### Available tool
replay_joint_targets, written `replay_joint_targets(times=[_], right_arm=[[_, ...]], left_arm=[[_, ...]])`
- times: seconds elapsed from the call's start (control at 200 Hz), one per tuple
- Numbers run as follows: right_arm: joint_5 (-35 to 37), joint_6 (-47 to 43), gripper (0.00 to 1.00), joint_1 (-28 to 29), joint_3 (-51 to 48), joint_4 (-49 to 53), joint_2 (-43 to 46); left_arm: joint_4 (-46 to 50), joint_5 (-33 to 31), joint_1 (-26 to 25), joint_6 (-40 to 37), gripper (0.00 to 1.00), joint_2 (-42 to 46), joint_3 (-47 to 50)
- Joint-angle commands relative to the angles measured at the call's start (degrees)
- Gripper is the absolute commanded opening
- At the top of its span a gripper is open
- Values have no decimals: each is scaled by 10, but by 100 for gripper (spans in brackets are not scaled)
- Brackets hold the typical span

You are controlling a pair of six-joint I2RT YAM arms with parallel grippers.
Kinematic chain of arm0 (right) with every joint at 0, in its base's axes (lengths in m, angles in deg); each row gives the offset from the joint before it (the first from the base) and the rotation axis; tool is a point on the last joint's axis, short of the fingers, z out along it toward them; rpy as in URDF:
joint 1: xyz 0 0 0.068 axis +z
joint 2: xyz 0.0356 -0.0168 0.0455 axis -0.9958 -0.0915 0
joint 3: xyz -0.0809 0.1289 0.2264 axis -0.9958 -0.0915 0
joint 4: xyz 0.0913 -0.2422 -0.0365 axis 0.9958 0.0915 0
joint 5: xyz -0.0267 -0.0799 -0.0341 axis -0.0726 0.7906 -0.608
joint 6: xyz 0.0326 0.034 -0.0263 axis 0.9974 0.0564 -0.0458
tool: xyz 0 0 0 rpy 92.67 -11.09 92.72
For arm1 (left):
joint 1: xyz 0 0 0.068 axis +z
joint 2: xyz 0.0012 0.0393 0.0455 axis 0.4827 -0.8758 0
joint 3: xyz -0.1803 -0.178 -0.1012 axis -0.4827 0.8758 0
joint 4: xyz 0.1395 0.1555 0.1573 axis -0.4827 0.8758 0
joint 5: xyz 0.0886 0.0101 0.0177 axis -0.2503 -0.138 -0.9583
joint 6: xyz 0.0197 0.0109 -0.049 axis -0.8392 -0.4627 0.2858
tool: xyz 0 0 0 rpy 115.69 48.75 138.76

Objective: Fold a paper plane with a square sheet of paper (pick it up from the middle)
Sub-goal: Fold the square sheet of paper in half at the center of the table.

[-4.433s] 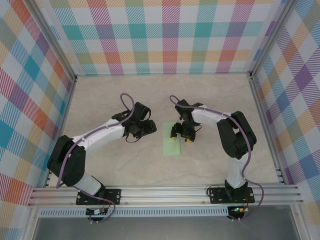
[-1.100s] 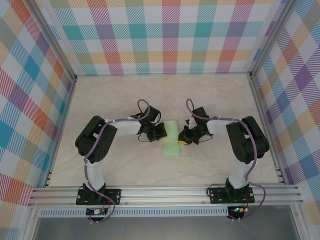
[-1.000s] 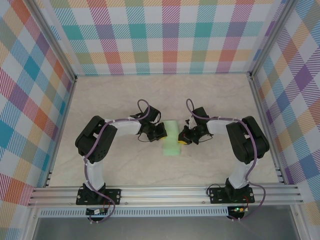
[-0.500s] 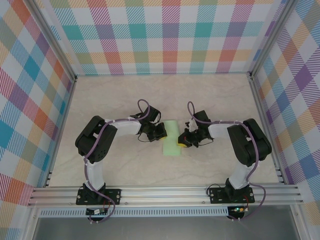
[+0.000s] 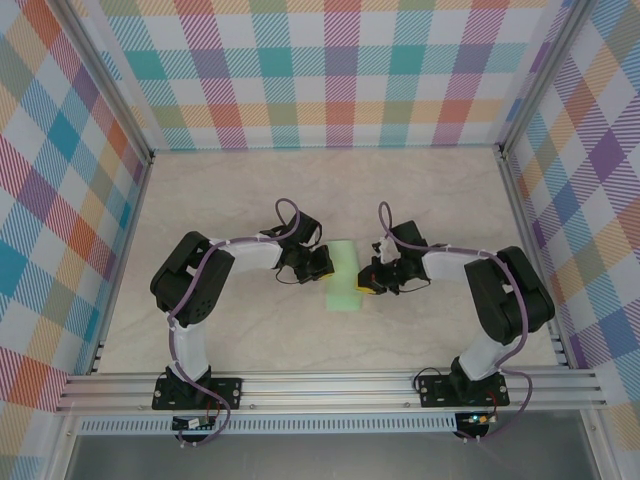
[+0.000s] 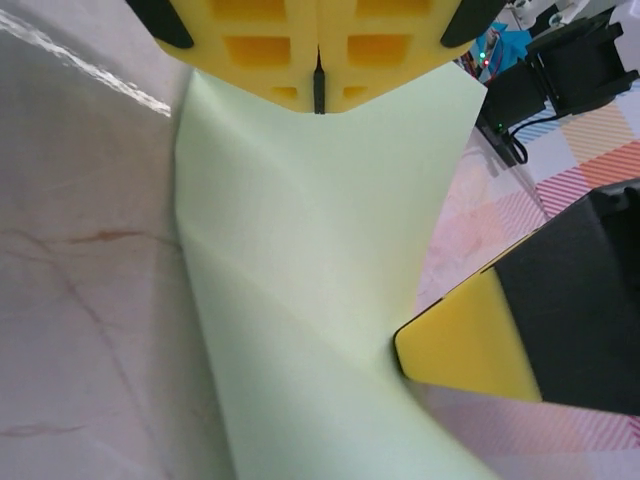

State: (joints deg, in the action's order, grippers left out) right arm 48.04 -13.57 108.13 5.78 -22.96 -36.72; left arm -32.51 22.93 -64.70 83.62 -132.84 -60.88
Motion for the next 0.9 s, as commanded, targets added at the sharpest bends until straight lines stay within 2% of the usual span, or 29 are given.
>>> replay_joint_targets(times=[0.0,0.235,0.605,0.895], right_arm=[[-13,-16,0,5,-20,-4,-11],[18,-24,0,6,-26,3,-57],[-7,-29,0,26,-37,17,21],[59,-49,0,36,-67,32,-10]], left_arm=[[65,-47,-7,-14,0,-20,20],[65,-49,-7,-16,0,-19,22],[84,-51,-7,-18,0,-18,25],[87,-50,-7,-22,0,-21,20]])
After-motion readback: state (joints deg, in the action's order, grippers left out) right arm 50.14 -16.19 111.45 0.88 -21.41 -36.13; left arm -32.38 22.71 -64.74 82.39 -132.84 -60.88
